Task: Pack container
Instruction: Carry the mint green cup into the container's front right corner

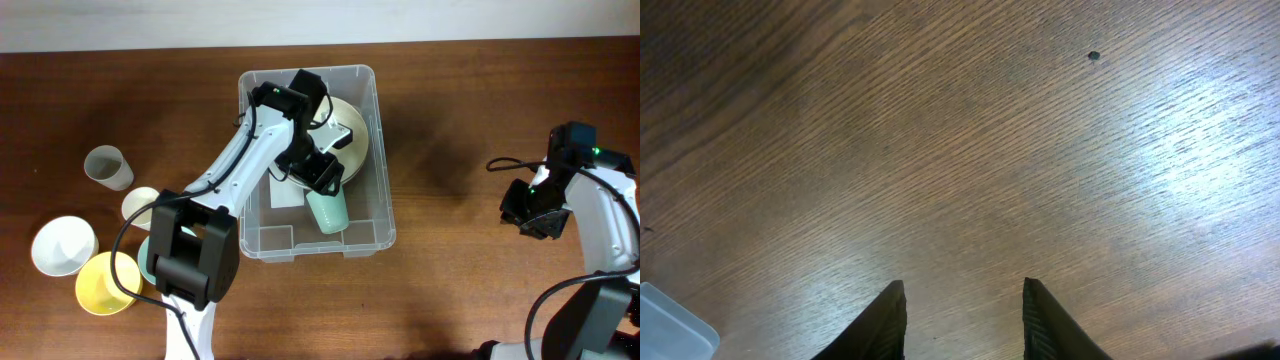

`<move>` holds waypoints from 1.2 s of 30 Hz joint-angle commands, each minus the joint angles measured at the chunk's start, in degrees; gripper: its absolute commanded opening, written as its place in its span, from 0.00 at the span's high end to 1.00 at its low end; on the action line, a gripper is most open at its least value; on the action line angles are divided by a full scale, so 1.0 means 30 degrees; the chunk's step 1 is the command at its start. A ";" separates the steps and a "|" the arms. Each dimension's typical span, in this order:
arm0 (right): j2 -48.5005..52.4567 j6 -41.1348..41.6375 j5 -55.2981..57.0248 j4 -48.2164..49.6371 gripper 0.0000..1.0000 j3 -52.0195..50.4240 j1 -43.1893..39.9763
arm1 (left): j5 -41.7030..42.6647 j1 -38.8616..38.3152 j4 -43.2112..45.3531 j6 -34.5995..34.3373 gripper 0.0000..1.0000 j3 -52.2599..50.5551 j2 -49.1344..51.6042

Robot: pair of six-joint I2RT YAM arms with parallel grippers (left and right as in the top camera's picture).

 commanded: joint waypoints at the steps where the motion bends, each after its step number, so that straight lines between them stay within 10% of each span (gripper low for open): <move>1: -0.0197 -0.0102 -0.0211 0.0015 0.67 -0.0029 0.0102 | 0.0444 0.0073 0.0051 0.0372 0.28 -0.0124 0.0168; 26: -0.0197 -0.0095 -0.0015 0.0000 0.67 -0.0029 0.0102 | 0.0583 -0.1406 -0.1129 0.0357 0.28 -0.0350 0.0947; 36: -0.0197 -0.0095 -0.0007 0.0036 0.67 -0.0029 0.0102 | 0.1792 -0.1421 -0.2448 0.0357 0.91 -0.0350 0.0940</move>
